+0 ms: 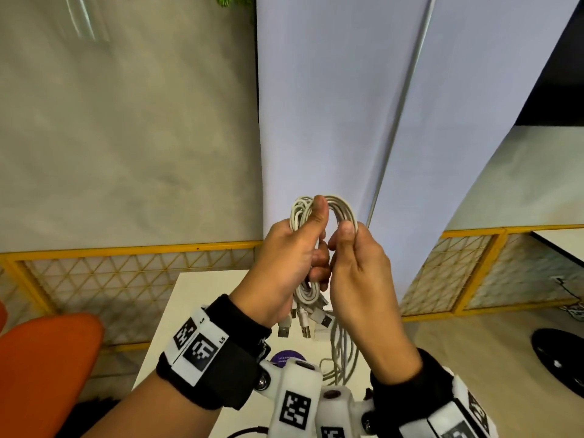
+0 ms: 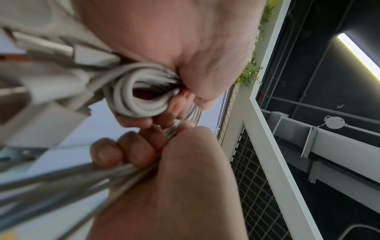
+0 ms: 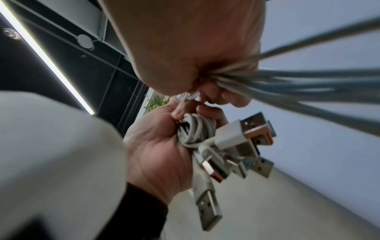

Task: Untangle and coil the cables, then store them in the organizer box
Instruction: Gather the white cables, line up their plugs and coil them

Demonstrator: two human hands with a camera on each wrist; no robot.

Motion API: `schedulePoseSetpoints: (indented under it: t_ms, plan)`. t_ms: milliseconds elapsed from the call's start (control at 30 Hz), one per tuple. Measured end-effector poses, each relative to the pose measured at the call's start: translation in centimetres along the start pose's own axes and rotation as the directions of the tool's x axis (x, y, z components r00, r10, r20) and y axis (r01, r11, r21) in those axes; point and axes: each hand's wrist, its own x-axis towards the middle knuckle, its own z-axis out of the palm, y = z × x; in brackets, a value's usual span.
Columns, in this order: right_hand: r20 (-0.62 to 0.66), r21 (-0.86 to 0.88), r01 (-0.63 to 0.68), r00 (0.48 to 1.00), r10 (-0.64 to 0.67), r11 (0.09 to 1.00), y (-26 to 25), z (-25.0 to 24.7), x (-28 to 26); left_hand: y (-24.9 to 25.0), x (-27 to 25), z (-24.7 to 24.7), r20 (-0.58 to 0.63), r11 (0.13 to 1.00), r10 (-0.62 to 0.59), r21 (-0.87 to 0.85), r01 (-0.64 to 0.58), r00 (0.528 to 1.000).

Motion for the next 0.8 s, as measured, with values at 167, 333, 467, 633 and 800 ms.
schedulePoseSetpoints:
  t_ms: [167, 333, 467, 633, 800]
  plan:
    - [-0.003, -0.183, 0.027, 1.000, -0.028, 0.983, 0.0, -0.2, 0.0, -0.1, -0.1, 0.3, -0.016, 0.999, -0.016, 0.036, 0.017, 1.000]
    - [-0.014, -0.276, 0.070, 0.997, -0.077, 0.959, -0.3, 0.0, 0.1, -0.4, 0.3, 0.4, -0.009, 0.996, -0.010, 0.091, 0.011, 1.000]
    - [0.010, -0.401, 0.124, 0.991, -0.131, 0.908, -0.5, 0.2, 0.1, -0.7, 1.0, 0.1, -0.021, 0.992, -0.010, 0.122, 0.013, 1.000]
    - [0.114, -0.486, 0.205, 0.979, -0.171, 0.849, -1.5, 0.0, 0.2, 0.2, 1.1, 0.1, -0.006, 0.990, 0.020, 0.141, -0.019, 1.000]
    - [0.259, -0.681, 0.281, 0.956, -0.136, 0.676, -2.6, -0.8, 0.0, 0.6, 1.3, -0.5, 0.048, 0.994, -0.051, 0.098, 0.046, 0.998]
